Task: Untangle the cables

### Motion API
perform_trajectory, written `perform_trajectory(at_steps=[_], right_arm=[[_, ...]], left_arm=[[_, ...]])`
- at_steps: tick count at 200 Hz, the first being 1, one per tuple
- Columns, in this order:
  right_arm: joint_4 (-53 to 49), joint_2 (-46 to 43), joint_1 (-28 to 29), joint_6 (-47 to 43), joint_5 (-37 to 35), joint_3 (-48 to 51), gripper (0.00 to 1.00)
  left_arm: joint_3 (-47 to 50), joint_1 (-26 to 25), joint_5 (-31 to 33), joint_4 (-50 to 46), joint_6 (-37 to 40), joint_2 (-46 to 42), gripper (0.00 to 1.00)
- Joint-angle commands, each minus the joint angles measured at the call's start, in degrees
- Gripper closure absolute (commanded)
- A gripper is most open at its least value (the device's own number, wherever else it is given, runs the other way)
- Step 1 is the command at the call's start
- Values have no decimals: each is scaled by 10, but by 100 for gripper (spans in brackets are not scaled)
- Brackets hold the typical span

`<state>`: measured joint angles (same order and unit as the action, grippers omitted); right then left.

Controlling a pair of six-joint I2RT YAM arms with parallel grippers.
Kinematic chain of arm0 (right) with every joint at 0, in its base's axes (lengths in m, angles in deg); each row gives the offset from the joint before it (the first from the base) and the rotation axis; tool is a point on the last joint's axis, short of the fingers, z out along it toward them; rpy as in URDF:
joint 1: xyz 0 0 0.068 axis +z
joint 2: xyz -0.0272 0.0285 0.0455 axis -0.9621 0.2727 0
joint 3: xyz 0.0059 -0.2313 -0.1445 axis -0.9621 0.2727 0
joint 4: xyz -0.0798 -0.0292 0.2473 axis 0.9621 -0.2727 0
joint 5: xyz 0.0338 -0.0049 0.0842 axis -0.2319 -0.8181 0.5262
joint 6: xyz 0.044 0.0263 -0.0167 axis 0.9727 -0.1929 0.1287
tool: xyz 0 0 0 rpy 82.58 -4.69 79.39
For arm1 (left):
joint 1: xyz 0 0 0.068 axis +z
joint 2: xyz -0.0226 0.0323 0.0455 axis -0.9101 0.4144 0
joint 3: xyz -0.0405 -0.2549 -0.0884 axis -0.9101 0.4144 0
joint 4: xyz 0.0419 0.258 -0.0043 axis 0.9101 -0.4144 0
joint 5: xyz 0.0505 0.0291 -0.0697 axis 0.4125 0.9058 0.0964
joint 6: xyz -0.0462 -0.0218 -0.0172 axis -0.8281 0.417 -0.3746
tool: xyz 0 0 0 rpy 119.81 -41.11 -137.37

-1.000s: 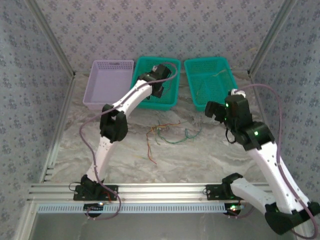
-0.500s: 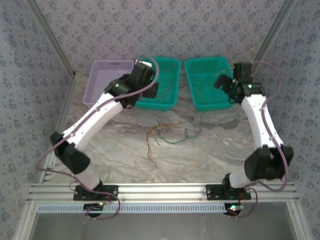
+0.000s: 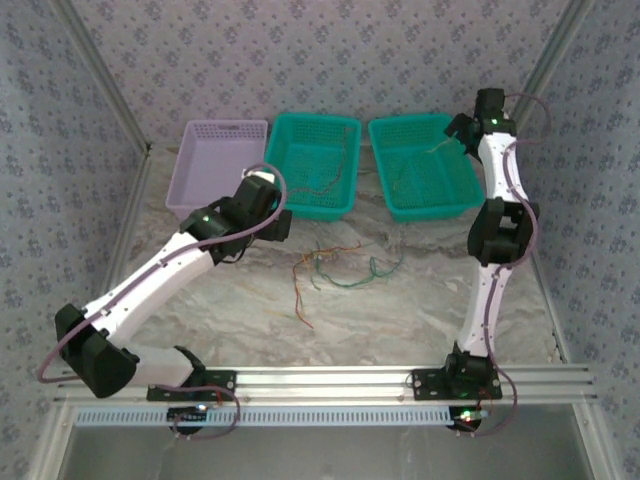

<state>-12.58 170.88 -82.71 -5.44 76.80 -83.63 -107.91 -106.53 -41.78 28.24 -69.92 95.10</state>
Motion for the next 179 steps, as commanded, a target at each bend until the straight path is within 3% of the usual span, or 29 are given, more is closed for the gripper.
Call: perform_trajectory(at_steps=[1, 48, 97, 149, 179], right_arm=[[-26, 71, -16, 6, 13, -128, 0], [73, 134, -40, 69, 103, -147, 1], [108, 164, -44, 71, 125, -173, 22], [135, 150, -31, 29, 98, -157, 61], [139, 113, -12, -31, 48, -127, 94]], left_arm=[[-1, -2, -6, 23, -13, -4, 0], [-15, 1, -15, 22, -5, 27, 0], [-1, 14, -20, 43, -4, 17, 0], [5, 37, -32, 47, -6, 8, 0], [10, 41, -28, 49, -5, 1, 0]])
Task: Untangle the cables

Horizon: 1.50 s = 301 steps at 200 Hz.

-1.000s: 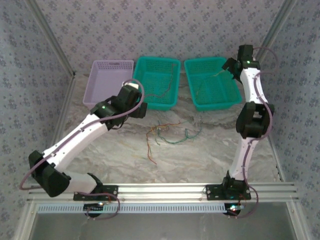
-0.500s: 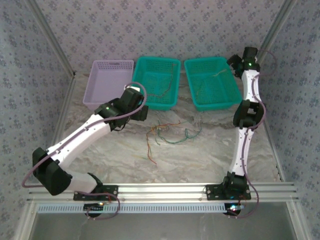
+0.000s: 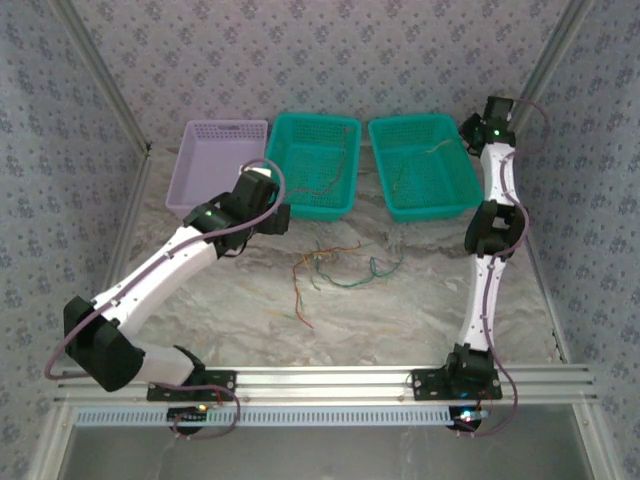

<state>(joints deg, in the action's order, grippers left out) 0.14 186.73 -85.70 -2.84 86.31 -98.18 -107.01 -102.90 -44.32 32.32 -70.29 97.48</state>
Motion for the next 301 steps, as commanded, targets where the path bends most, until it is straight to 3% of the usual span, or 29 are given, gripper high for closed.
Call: perform_trajectory(at_steps=[1, 20, 53, 97, 117, 154, 228, 265, 301], right_arm=[[11, -47, 20, -60, -49, 19, 94], [9, -64, 34, -102, -81, 21, 100], [13, -97, 52, -133, -111, 49, 100], [104, -200, 84, -191, -120, 200, 100], [146, -248, 90, -161, -128, 298, 100], [223, -267, 106, -178, -142, 427, 100], [212, -248, 165, -229, -222, 476, 100], [257, -259, 209, -269, -321, 531, 100], [146, -221, 212, -234, -322, 442, 100]], left_arm=[[1, 5, -3, 8, -2, -23, 0], [2, 7, -6, 8, -2, -24, 0], [8, 7, -4, 11, -1, -29, 0], [10, 6, 6, 11, 5, -34, 0], [10, 7, 4, 12, 5, -38, 0], [14, 5, 5, 14, 6, -41, 0], [16, 4, 18, 15, 14, -46, 0], [16, 4, 17, 15, 15, -44, 0], [17, 3, 21, 16, 17, -43, 0]])
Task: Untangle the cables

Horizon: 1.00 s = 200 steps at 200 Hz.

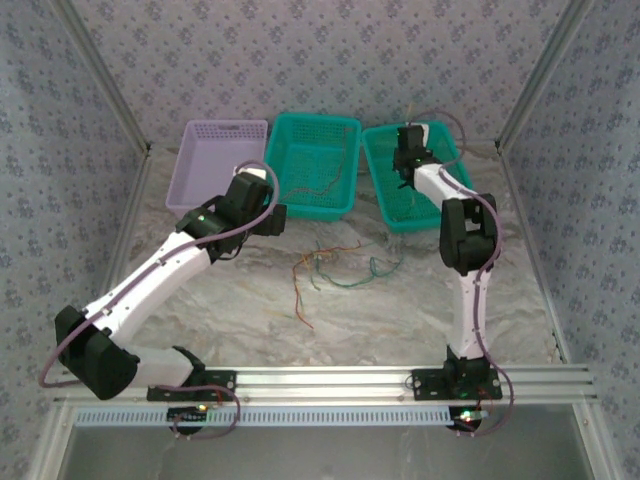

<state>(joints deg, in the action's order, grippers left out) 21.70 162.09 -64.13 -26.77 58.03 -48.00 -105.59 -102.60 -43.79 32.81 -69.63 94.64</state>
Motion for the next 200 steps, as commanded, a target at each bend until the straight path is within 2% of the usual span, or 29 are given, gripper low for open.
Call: perform_trajectory(at_steps=[1, 17, 24, 44, 72, 121, 145, 175, 189, 200], right_arm=[[-69, 25, -3, 5, -40, -59, 100], [-165, 55, -2, 34, -37, -126, 100], [-213, 67, -3, 53, -14, -152, 100], [-226, 79, -13, 74, 15, -157, 100], [-303, 123, -15, 88, 34, -206, 100], [-389, 173, -15, 91, 23, -297, 100], [-448, 214, -35, 107, 68, -365, 100], [-454, 212, -44, 113, 88, -365, 100], [-457, 209, -45, 117, 92, -362, 93], [-457, 207, -47, 117, 92, -362, 84]], left_arm=[[3, 1, 16, 11, 11, -15, 0], [2, 1, 17, 10, 13, -15, 0], [1, 1, 17, 10, 13, -15, 0], [1, 1, 18, 10, 14, -13, 0], [1, 1, 18, 10, 14, -11, 0], [-2, 1, 20, 8, 16, -3, 0], [-1, 1, 20, 8, 16, -2, 0], [-2, 1, 19, 6, 17, 2, 0], [-3, 1, 17, 7, 17, 3, 0], [-3, 1, 16, 6, 17, 4, 0]])
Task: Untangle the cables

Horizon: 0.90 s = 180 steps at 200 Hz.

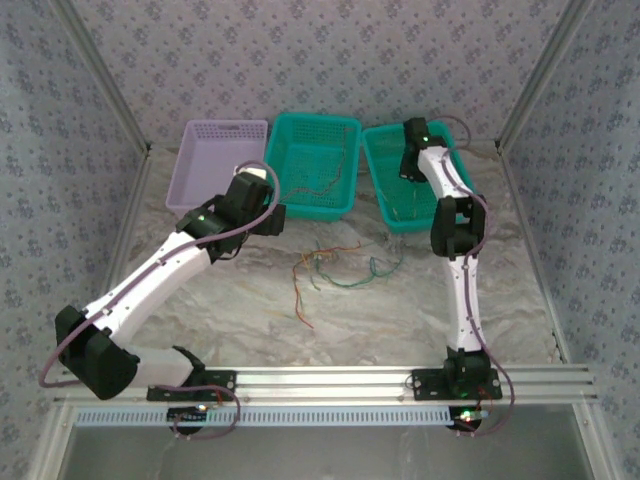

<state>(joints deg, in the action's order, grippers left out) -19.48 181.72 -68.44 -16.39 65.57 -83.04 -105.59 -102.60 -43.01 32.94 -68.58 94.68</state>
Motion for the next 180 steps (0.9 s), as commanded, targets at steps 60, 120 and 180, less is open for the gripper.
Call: perform_trajectory(at_steps=[60, 120, 180], right_arm=[[-38, -49, -6, 13, 18, -6, 29], [-32, -172, 4, 27, 45, 45, 20], [90, -387, -11, 87, 48, 224, 18]], left_arm=[[-4, 1, 13, 4, 10, 9, 0], [-3, 1, 28, 2, 14, 8, 0], [-1, -2, 38, 1, 18, 10, 0]])
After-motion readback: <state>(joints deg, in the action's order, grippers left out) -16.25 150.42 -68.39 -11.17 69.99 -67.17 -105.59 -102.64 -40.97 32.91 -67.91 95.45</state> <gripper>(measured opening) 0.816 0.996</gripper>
